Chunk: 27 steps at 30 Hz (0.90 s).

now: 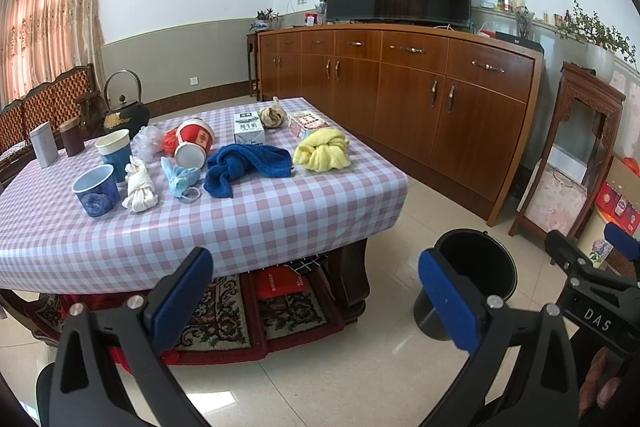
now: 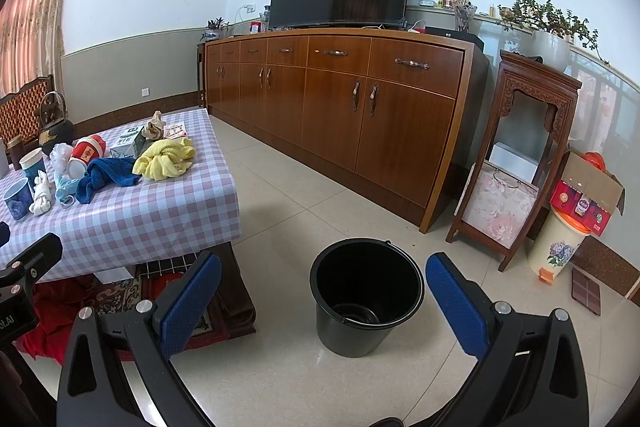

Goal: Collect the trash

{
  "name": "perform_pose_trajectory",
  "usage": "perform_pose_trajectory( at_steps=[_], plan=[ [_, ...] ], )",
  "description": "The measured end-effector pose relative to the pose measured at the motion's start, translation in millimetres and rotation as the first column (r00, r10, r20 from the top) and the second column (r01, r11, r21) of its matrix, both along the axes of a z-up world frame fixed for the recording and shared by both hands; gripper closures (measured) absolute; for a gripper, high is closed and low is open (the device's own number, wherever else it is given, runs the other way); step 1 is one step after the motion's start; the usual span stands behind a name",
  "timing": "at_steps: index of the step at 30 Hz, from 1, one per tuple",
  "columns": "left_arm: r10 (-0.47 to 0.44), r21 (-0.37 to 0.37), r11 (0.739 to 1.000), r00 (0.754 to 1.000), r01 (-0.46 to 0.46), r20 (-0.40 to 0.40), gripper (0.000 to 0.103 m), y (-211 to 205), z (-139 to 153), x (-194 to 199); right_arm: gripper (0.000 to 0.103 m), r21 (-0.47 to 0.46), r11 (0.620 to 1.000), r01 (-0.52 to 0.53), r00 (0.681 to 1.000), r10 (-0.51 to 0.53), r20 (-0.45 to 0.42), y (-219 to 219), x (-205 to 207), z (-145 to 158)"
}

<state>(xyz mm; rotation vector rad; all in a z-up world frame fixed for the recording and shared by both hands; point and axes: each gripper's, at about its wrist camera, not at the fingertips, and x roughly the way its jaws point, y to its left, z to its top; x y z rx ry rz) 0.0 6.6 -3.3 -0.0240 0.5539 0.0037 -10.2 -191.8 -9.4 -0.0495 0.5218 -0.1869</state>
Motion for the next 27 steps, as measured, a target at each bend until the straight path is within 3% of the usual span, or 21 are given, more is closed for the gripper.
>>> perform_pose_trajectory(
  at_steps=[27],
  plan=[
    [0.011, -0.003, 1.000, 1.000, -0.011, -0.003, 0.000, -1.0, -2.7, -3.0, 0.000, 0.004, 1.000, -0.001, 1.000, 0.001, -0.007, 0.8, -1.0, -5.3]
  ],
)
